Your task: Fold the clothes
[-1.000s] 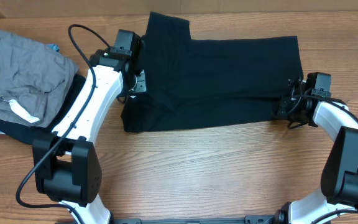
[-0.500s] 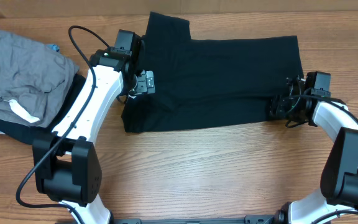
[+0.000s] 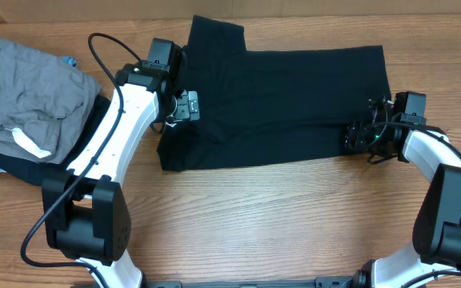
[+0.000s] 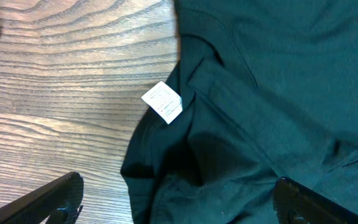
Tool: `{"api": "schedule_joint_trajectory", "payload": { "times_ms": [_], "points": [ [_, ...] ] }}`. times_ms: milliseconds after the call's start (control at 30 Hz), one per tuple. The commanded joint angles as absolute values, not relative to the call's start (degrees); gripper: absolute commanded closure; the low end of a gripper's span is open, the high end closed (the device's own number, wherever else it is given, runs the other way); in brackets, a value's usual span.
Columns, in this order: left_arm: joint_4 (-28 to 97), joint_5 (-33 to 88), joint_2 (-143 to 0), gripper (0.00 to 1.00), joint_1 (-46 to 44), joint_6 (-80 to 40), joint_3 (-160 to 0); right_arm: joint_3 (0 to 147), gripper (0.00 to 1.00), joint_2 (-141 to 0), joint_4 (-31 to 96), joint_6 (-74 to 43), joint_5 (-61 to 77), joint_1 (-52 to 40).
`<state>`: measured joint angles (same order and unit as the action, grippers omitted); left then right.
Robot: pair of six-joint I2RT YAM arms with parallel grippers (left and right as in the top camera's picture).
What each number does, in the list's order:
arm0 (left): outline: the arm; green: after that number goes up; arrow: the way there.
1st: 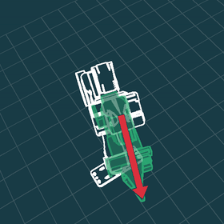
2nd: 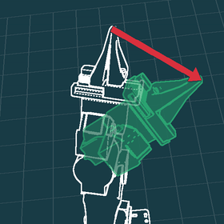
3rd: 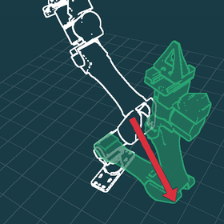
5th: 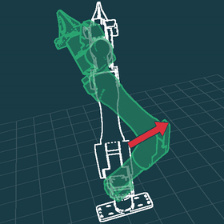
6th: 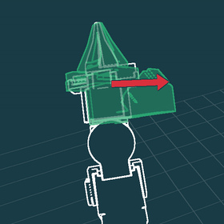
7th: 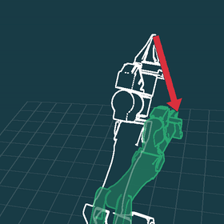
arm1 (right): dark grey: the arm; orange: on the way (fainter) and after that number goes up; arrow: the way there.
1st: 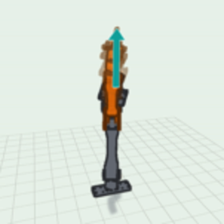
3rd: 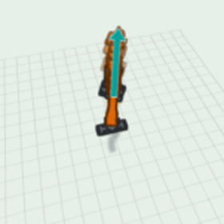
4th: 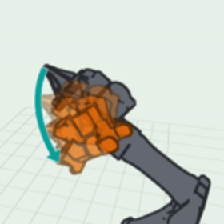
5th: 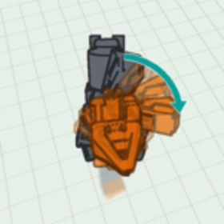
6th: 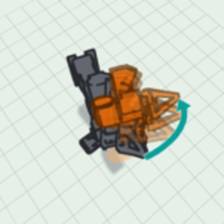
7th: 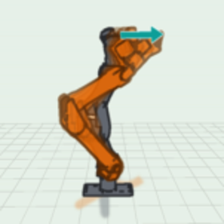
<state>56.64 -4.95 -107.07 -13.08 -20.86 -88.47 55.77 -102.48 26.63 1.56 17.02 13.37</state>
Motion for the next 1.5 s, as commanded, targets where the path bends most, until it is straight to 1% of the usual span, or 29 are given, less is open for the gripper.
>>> {"api": "schedule_joint_trajectory", "payload": {
  "times_ms": [0, 67, 133, 167, 200, 233, 400, 533, 700, 867, 1133, 1300, 1367, 1433, 1467],
  "points": [
    [56.7, -4.4, -107.5, 0.00, -12.8, -20.8, -89.4, 58.3, 0.27, -103.0, 30.8, 1.6, 16.2, 13.5],
    [56.7, -4.4, -107.5, 0.00, -12.8, -20.8, -89.4, 60.9, 0.30, -103.0, 33.7, 1.6, 16.2, 13.5],
    [56.7, -4.4, -107.5, 0.00, -12.8, -20.8, -89.4, 63.1, 0.42, -103.0, 36.0, 1.5, 16.2, 13.5],
    [56.7, -4.4, -107.5, 0.00, -12.8, -20.8, -89.4, 63.8, 0.50, -103.0, 36.7, 1.5, 16.2, 13.5],
    [56.7, -4.4, -107.5, 0.00, -12.8, -20.8, -89.4, 64.0, 0.56, -103.0, 37.0, 1.6, 16.1, 13.5],
    [56.7, -4.4, -107.5, 0.00, -12.8, -20.8, -89.4, 64.1, 0.58, -103.0, 36.8, 1.6, 15.8, 13.5],
    [56.7, -4.4, -107.5, 0.00, -12.8, -20.8, -89.4, 64.0, 0.58, -103.0, 36.3, 1.5, 8.0, 13.5],
    [56.7, -4.4, -107.5, 0.00, -12.8, -20.8, -89.4, 64.0, 0.58, -103.0, 34.9, 1.5, 7.8, 13.5],
    [56.7, -4.4, -107.5, 0.00, -12.8, -20.8, -89.4, 63.7, 0.69, -103.0, 32.4, 1.5, 8.6, 13.5],
    [56.7, -4.4, -107.5, 0.00, -12.8, -20.8, -89.4, 63.7, 0.75, -103.0, 29.6, 1.5, 9.1, 13.5],
    [56.7, -4.4, -107.5, 0.00, -12.8, -20.8, -89.4, 63.7, 0.77, -103.0, 21.5, 1.3, 9.1, 13.5],
    [56.7, -4.4, -107.5, 0.00, -12.8, -20.8, -89.4, 64.1, 0.77, -102.8, 13.5, -2.2, 9.9, 13.5],
    [56.7, -4.4, -107.5, 0.00, -12.8, -20.8, -89.4, 65.5, 0.79, -102.3, 14.2, -2.2, 11.6, 13.5],
    [56.7, -4.4, -107.5, 0.00, -12.8, -20.8, -89.4, 68.0, 0.80, -100.8, 18.2, -2.2, 12.1, 13.5],
    [56.5, -4.4, -107.5, 0.00, -12.8, -20.8, -89.4, 69.2, 0.85, -100.0, 21.3, -2.4, 12.1, 13.5]
  ]
}}
